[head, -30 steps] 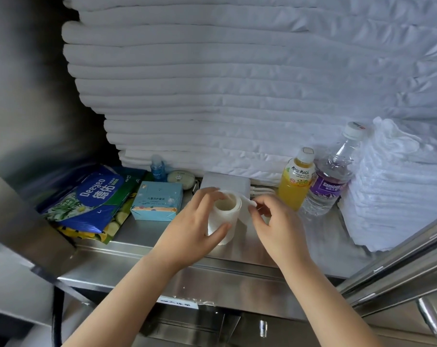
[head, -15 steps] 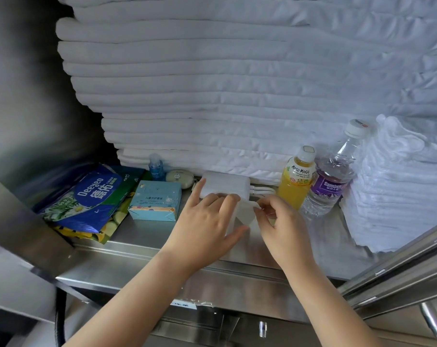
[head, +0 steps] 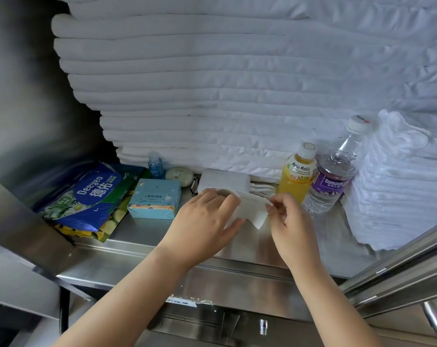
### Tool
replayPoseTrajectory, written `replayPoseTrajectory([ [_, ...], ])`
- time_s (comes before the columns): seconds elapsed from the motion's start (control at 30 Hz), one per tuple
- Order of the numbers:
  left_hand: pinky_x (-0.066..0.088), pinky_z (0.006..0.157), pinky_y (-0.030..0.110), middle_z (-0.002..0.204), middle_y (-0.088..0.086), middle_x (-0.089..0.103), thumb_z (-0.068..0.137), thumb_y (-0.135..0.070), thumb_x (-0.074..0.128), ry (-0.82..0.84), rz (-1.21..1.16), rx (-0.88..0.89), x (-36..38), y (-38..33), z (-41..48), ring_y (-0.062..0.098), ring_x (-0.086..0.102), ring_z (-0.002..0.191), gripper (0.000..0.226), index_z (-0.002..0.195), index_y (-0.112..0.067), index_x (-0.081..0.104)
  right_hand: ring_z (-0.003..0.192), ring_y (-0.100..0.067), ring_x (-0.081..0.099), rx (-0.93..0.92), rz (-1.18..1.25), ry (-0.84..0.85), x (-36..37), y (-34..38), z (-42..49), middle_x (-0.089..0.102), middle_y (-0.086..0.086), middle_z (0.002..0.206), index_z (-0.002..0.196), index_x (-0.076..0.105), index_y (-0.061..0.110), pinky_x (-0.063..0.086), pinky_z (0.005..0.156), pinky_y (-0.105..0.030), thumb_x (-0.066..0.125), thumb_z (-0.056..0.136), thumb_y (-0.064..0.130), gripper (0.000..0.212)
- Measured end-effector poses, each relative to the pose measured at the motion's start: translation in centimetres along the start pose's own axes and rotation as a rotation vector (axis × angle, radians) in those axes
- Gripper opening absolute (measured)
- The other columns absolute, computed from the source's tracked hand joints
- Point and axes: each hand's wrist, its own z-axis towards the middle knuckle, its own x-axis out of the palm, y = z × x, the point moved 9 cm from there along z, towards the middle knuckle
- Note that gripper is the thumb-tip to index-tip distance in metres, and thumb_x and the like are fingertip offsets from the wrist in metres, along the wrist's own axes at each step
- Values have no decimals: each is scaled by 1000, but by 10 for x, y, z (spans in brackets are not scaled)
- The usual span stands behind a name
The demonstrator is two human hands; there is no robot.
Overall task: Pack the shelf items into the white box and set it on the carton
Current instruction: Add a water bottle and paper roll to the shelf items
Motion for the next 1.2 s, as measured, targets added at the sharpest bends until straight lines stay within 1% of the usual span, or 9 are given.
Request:
replayPoseTrajectory([
  [0.23, 43, 65, 26, 78, -2, 66, 86, -29, 50, 2, 2, 19, -2, -2, -1, 22, 61, 73, 24, 91, -12, 66, 73, -2, 58, 31, -12, -47, -13, -9, -1, 63, 10, 79, 92, 57, 21, 39, 61, -8, 58, 90, 14, 8],
  [0.4, 37, 70, 27, 77, 1, 67, 76, -18, 75, -20, -32, 6, -3, 2, 1, 26, 63, 74, 25, 97, -9, 66, 70, -2, 57, 33, -34, -24, -13, -12, -8, 61, 11, 74, 89, 55, 23, 38, 57, -9, 57, 91, 18, 6],
  [0.47, 37, 75, 28, 77, 1, 65, 77, -21, 73, -3, -60, -23, -4, 1, 0, 26, 63, 75, 31, 101, -5, 62, 72, 0, 58, 48, -12, -6, -12, -13, -9, 62, 12, 77, 90, 55, 24, 39, 58, -8, 57, 91, 18, 7],
  [0.57, 45, 60, 26, 78, -2, 60, 87, -31, 52, 37, -193, -102, -10, 4, -1, 20, 60, 73, 24, 95, -8, 54, 72, 2, 58, 47, -15, 6, -12, -13, -9, 61, 13, 77, 90, 54, 27, 39, 60, -7, 58, 91, 17, 10],
  [0.63, 41, 55, 25, 78, -2, 59, 90, -25, 43, 42, -230, -104, -14, 5, -1, 20, 56, 72, 19, 89, -9, 54, 72, 2, 58, 42, -13, 14, -11, -12, -11, 61, 13, 75, 90, 54, 28, 39, 59, -7, 58, 91, 18, 11],
  [0.73, 40, 60, 24, 79, 2, 59, 90, -14, 45, 22, -179, -62, -20, 3, 4, 21, 54, 73, 17, 82, -8, 60, 69, 1, 57, 39, 13, 23, -8, -10, -13, 60, 14, 73, 89, 53, 30, 38, 58, -7, 58, 90, 18, 13],
  [0.83, 47, 60, 36, 74, 6, 59, 87, -8, 57, 33, -142, -74, -22, 6, 10, 25, 53, 68, 13, 75, -5, 62, 68, 1, 57, 27, 34, 25, -6, -6, -12, 60, 13, 73, 88, 52, 33, 38, 58, -7, 58, 91, 18, 16],
  [1.03, 47, 61, 39, 64, 6, 58, 90, -23, 51, 155, -70, -10, -14, 6, 19, 26, 52, 65, 34, 62, -6, 59, 68, 2, 57, 21, 60, 33, -7, -1, -10, 61, 13, 72, 84, 51, 38, 38, 57, -6, 58, 90, 13, 27],
  [1.2, 44, 62, 31, 59, 0, 58, 87, -31, 61, 212, 59, 115, -11, 1, 18, 24, 56, 64, 31, 63, -12, 60, 69, 2, 57, 10, 56, 24, -10, 0, -10, 61, 14, 74, 88, 54, 31, 39, 58, -7, 57, 91, 12, 20],
])
